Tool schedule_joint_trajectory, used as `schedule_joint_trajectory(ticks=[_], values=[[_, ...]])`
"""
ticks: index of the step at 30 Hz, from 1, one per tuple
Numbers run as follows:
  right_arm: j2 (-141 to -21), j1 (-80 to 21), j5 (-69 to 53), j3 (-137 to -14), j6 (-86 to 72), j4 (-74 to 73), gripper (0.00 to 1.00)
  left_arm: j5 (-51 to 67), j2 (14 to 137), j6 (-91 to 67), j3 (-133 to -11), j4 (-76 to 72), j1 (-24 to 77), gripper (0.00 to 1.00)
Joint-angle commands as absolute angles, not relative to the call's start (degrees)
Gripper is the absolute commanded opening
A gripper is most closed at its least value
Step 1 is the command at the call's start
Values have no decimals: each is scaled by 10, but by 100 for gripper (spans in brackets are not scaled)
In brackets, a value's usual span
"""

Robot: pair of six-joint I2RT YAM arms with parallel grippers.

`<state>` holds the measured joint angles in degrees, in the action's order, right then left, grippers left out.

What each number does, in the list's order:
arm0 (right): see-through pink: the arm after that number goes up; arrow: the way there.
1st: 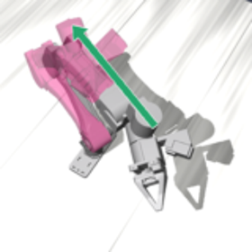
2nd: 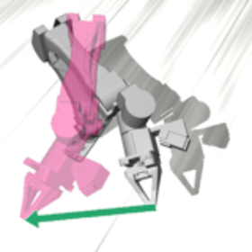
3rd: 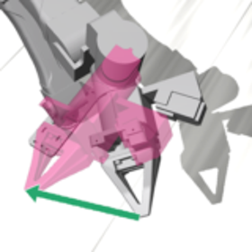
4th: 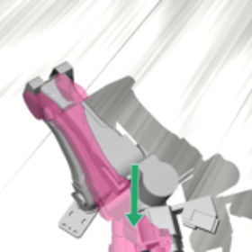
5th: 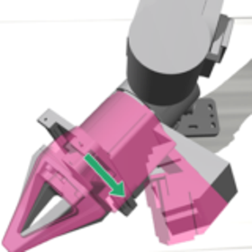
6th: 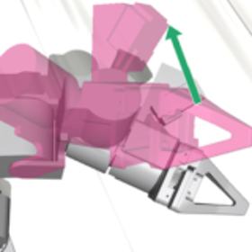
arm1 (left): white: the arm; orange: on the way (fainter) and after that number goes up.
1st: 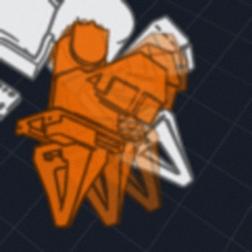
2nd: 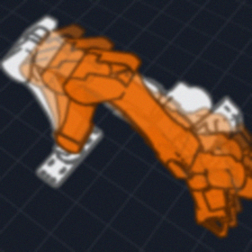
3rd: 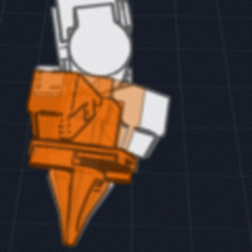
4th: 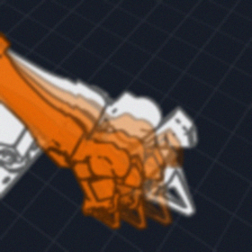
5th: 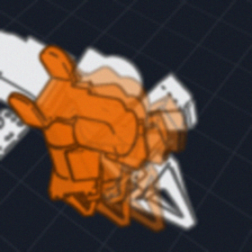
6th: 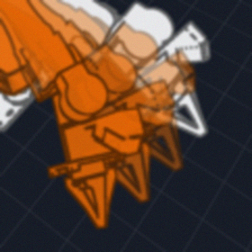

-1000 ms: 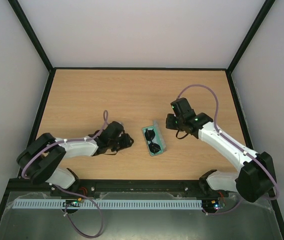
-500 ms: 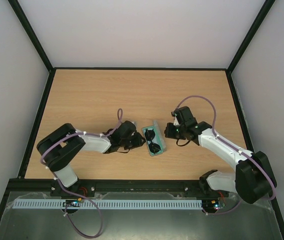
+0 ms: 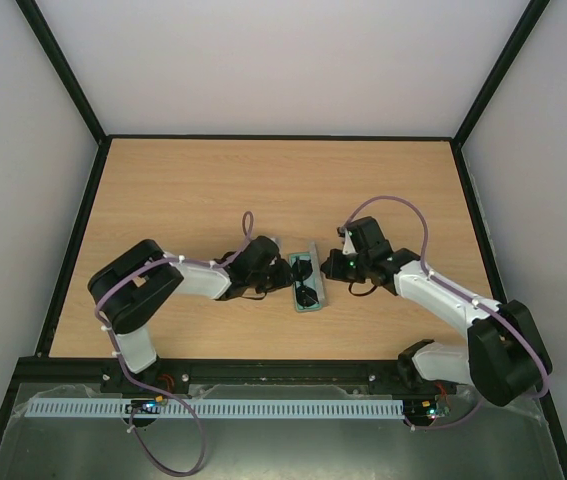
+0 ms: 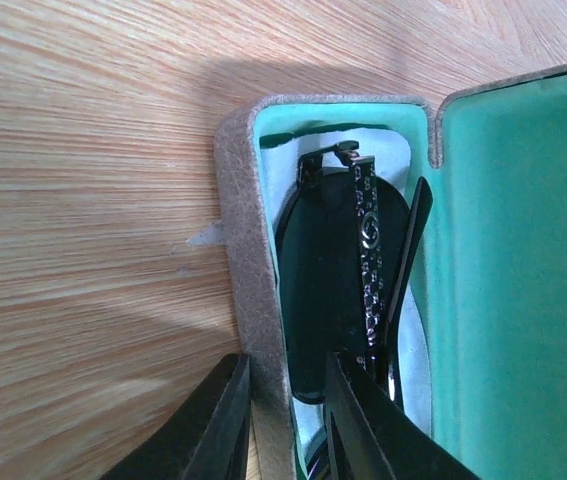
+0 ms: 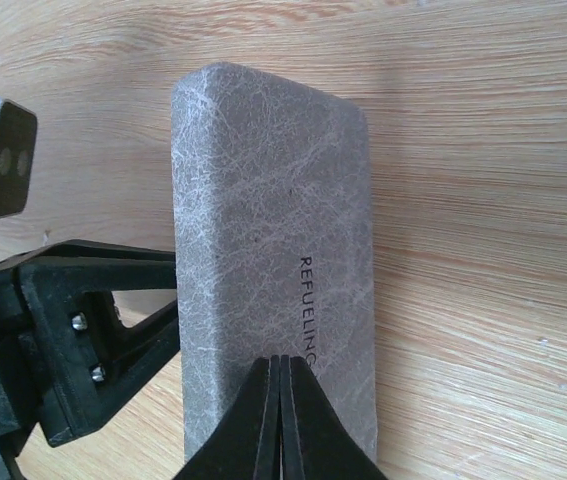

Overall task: Organize the sunglasses
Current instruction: Close the sunglasses case at the center of the board.

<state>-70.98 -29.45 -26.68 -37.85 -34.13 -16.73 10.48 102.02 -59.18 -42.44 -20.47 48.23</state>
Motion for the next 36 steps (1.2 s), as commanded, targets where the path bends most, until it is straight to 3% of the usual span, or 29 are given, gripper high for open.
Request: schedule_joint_trajectory(ticks=[1,12,19,28,36], values=[[-718,-308,-277,-377,-351,-142,1,95,1031,-584,-401,-160,474,24],[-728,-308,-262,-385,-344,-154,1,79,930,-577,-357,-115,464,32],[-732,-308,-259,-399,-338,-166,1,61,931,-561,-356,-82,453,19],[-741,-316,-274,-393,-350,-147,1,114,1021,-554,-396,-136,455,2],[-796,-372,-275,-387,-391,-86,1,134,1064,-562,-404,-168,465,2]])
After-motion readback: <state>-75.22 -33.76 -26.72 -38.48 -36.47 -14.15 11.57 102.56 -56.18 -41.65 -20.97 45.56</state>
